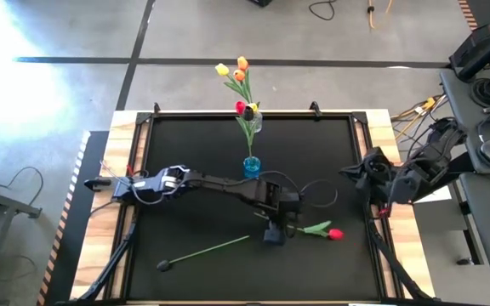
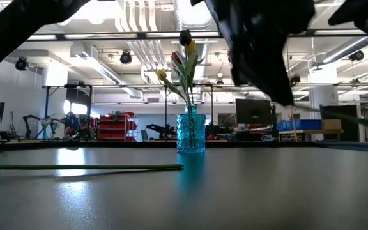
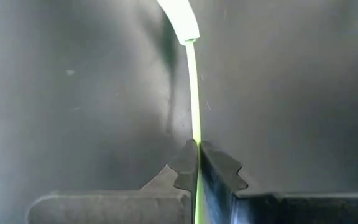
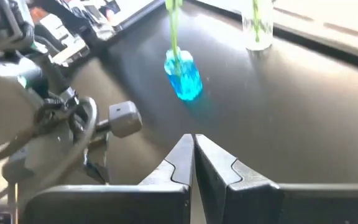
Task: Sort flowers into vase by color
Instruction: Put the red tulip flower into the blue vase
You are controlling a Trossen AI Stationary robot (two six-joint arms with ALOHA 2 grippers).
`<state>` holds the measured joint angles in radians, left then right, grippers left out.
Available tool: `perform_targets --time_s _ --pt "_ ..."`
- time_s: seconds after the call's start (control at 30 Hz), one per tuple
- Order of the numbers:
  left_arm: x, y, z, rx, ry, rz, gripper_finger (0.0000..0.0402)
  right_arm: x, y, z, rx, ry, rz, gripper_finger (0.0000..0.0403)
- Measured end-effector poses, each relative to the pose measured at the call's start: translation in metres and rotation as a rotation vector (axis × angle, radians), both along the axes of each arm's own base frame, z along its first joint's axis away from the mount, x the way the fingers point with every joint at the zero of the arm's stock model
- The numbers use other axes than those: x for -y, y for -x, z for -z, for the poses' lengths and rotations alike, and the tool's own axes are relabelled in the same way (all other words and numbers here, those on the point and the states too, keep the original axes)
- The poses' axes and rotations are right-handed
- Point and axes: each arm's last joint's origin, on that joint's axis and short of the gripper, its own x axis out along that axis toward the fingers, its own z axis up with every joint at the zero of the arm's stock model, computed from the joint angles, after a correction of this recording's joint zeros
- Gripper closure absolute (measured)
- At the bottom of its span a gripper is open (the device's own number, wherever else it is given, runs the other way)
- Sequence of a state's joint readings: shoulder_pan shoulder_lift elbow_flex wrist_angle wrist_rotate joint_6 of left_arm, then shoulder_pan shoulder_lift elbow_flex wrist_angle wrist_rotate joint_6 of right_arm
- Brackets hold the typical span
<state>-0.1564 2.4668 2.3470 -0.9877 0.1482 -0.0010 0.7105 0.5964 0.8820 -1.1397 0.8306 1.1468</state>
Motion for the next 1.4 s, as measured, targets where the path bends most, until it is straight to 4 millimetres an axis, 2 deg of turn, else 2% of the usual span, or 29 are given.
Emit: perform_targets --time_s 0.33,0.6,0.83,1.03,1.2,1.4 --pt "-0.021 0.023 -0.068 0.081 0.024 -0.076 0.0402 0.009 0.008 -0.04 0.089 0.103 -0.034 0.0394" --pt "-0.033 0.041 -0.099 0.108 0.007 -0.11 0.0402 0.017 0.016 -0.063 0.139 0.164 -0.042 0.0394" --pt "-0.036 0.058 -0.101 0.114 -0.006 -0.172 0.0401 0.02 0.02 -0.075 0.157 0.188 -0.062 0.0394" --pt "-0.04 0.096 -0.105 0.22 0.077 -0.29 0.0401 0.02 0.02 -0.075 0.148 0.208 -0.074 0.0394" --pt "-0.046 0.136 -0.108 0.457 0.211 -0.444 0.0401 0.018 0.018 -0.075 0.147 0.21 -0.075 0.0394" --pt "-0.053 0.18 -0.103 0.758 0.342 -0.577 0.0401 0.008 0.005 -0.078 0.164 0.243 -0.038 0.0394"
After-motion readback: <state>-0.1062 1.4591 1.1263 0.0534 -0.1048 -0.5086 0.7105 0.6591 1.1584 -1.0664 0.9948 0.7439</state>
